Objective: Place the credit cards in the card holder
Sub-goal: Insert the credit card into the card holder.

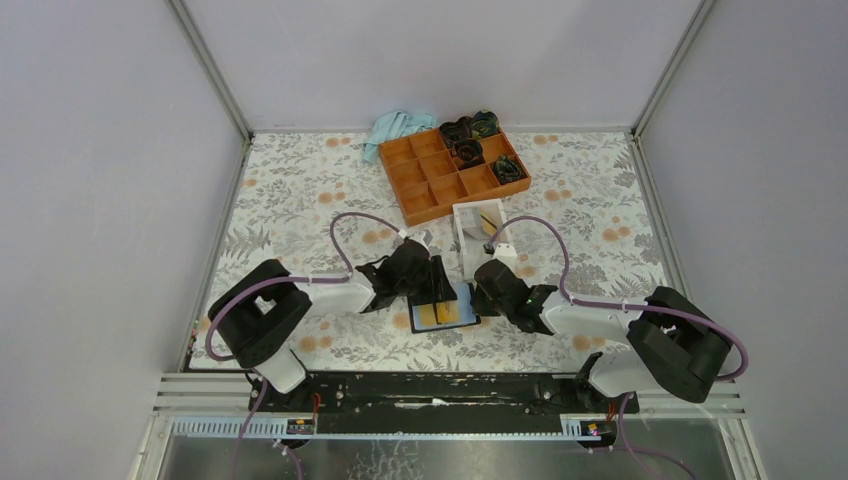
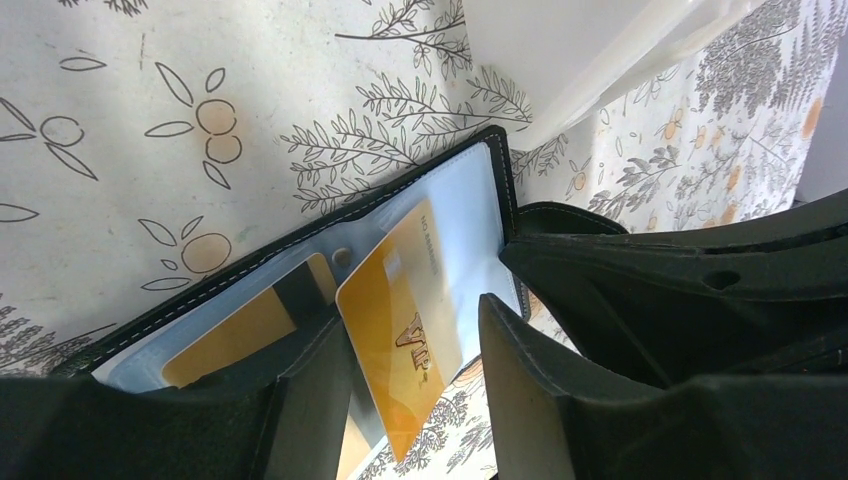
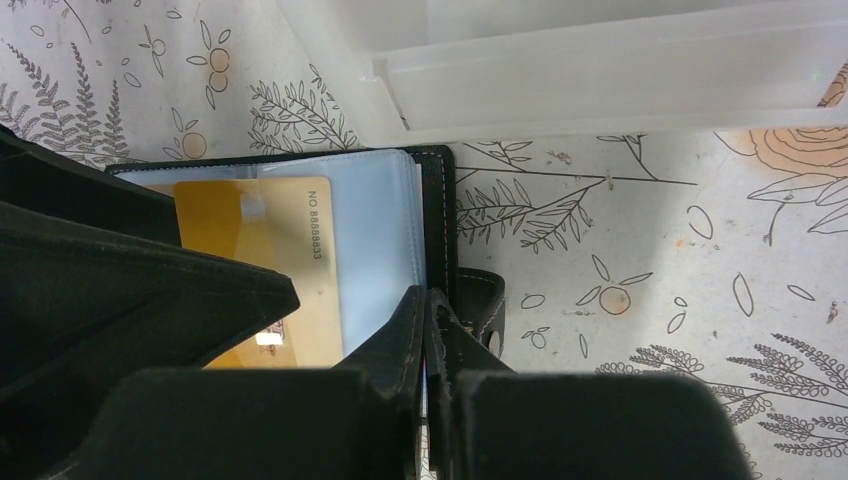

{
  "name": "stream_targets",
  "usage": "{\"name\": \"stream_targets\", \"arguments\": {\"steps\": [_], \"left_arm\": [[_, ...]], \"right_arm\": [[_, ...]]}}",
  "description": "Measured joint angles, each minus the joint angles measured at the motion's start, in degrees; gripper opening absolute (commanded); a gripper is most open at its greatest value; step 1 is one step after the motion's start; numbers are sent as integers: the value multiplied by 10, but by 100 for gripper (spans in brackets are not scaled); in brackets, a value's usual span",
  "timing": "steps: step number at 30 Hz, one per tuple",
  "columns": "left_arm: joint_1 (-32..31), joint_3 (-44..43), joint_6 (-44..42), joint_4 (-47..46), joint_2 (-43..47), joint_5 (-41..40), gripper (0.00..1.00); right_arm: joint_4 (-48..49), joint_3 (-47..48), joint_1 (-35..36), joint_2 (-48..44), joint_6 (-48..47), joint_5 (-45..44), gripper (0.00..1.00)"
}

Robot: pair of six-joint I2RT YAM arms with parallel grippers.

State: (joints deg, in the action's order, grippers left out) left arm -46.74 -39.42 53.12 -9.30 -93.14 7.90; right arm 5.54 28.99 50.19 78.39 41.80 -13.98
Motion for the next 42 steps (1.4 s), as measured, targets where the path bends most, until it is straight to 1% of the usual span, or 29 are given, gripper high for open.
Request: {"name": "stream_targets", "arguments": {"steps": [6,21,42], "left_arm": [[-3,-12,-13,41,9,-10,60],[-5,-23,-34,106,33,-18,65],[-5,-17,-42,113,43,-14,67]], "right_arm": [[9,0,0,4,0,8,0],[18,0,0,9,1,31,0],[16,4,0,12,0,31,0]]}}
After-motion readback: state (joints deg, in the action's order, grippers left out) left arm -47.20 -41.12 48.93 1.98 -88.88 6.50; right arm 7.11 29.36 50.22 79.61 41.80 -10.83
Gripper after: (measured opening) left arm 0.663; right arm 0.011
